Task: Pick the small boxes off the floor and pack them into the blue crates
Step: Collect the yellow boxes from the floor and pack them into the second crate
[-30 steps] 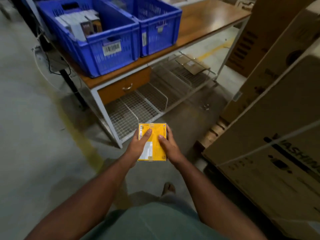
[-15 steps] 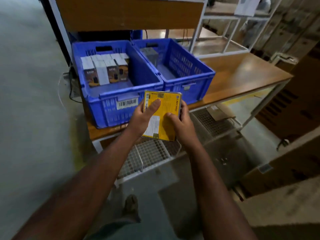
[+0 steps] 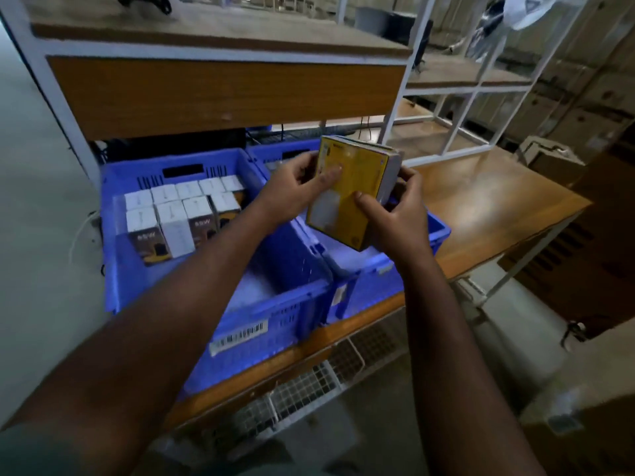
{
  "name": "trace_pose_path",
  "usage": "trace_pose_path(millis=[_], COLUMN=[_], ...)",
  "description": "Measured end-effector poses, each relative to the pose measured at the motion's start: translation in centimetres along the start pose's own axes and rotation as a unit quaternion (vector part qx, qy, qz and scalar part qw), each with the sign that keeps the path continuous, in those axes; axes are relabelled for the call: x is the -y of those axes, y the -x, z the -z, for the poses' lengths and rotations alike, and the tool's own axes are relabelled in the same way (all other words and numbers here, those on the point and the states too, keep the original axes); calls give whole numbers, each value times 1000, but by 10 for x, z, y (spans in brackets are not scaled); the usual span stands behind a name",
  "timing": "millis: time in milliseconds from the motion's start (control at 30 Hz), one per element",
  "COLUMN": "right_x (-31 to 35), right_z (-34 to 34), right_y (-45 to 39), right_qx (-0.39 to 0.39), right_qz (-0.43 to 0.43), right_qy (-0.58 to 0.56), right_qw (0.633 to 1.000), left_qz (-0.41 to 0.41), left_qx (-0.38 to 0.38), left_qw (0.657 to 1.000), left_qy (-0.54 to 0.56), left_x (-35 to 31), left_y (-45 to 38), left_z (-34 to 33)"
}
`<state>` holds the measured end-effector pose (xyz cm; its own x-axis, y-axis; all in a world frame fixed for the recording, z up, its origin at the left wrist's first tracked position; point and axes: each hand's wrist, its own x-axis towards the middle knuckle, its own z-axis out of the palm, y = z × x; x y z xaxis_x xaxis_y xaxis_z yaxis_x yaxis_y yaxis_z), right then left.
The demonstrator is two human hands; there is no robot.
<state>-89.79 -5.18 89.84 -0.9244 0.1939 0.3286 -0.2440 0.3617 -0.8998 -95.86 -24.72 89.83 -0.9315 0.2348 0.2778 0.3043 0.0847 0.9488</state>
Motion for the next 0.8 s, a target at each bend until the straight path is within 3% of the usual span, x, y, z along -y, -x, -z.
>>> trace_pose_path(millis=[133, 200, 267, 333, 533, 633, 800], right_x=[-28, -48, -66, -80, -137, -170, -216], right_z=[-15, -30, -47, -65, -118, -140, -173], right_y=[-71, -107, -143, -177, -237, -240, -244], right_qx=[-38, -36, -21, -6, -18, -28, 30], right_qz=[-8, -26, -61, -86, -137, -133, -81], right_qy=[60, 91, 103, 99, 64, 62, 33], right_qw=[997, 995, 993, 991, 988, 989, 996], left_qz=[36, 54, 82, 113, 174, 217, 246], left_qx=[-17, -50, -63, -29, 16, 28, 32], left_qw=[993, 971, 927, 884, 772, 776, 778], left_qy=[-107, -225, -359, -452, -611, -592, -578], left_x=[29, 48, 73, 99, 149, 166, 203], left_y=[-54, -74, -91, -110, -172, -204, -210], left_z=[26, 31, 31, 26, 1, 0, -3])
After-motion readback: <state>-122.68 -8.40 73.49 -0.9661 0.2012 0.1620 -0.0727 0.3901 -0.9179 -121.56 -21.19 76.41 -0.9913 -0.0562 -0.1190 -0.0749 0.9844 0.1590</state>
